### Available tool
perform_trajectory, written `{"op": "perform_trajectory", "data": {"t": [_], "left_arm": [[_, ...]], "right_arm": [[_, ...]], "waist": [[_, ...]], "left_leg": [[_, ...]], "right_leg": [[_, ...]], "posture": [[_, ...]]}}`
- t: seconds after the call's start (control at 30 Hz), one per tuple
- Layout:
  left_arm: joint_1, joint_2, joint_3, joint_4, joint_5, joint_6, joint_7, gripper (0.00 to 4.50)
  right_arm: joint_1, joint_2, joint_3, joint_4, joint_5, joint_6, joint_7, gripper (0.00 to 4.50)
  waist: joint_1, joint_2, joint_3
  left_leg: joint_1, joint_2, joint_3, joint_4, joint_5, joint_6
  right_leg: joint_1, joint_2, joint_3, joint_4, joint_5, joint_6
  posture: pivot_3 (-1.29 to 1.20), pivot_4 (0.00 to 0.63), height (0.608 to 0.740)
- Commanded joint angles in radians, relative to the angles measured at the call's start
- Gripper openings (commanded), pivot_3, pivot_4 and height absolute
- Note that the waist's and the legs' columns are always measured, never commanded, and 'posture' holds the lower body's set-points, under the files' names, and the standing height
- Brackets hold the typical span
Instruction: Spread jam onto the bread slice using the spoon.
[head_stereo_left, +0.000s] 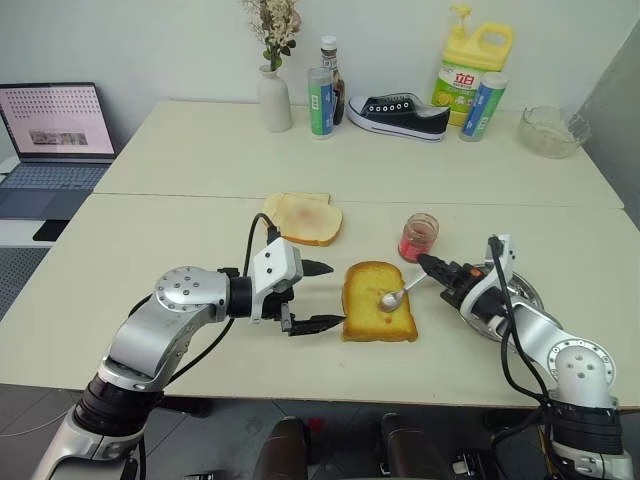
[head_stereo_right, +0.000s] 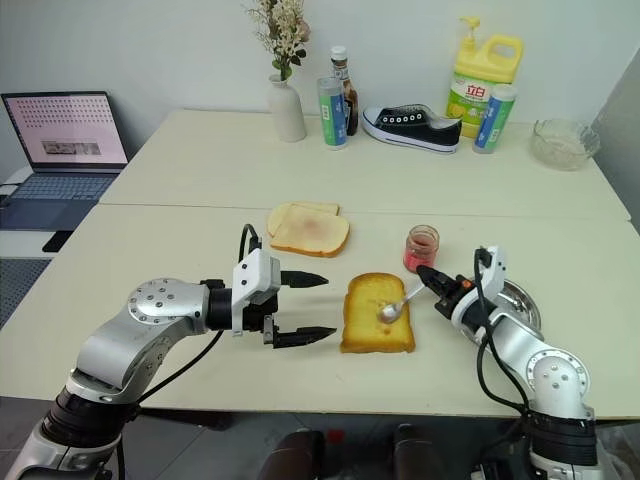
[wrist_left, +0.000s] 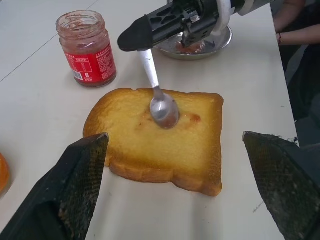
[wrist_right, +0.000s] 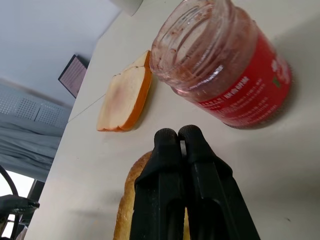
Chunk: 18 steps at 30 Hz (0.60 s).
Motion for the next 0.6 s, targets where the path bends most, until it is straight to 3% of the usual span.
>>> {"op": "perform_trajectory", "data": {"t": [0.03,0.27,0.6], "left_arm": [[-0.015,-0.006,0.004,-0.008,0.002,-0.018,0.004,4.50],[-0.020,-0.010,0.001,0.003,0.006,-0.026,-0.003,4.50],[-0.025,-0.020,-0.006,0.004,0.010,-0.033,0.000,4.50]], "right_arm": [[0.007,-0.030,-0.039,-0.018,0.009,0.014,0.000,0.03],[-0.076,-0.010,-0.061,-0.033,0.081,0.005,-0.058,0.03],[-0.178,0.096,0.012,0.048,-0.022,-0.019,-0.048,0.03]], "waist": [[0.000,0.000,0.000],[0.000,0.000,0.000],[-0.001,0.000,0.000]], "left_leg": [[0.000,0.000,0.000,0.000,0.000,0.000],[0.000,0.000,0.000,0.000,0.000,0.000],[0.000,0.000,0.000,0.000,0.000,0.000]], "right_leg": [[0.000,0.000,0.000,0.000,0.000,0.000],[0.000,0.000,0.000,0.000,0.000,0.000],[0.000,0.001,0.000,0.000,0.001,-0.001]], "posture": [[0.00,0.150,0.740],[0.00,0.150,0.740],[0.00,0.150,0.740]]}}
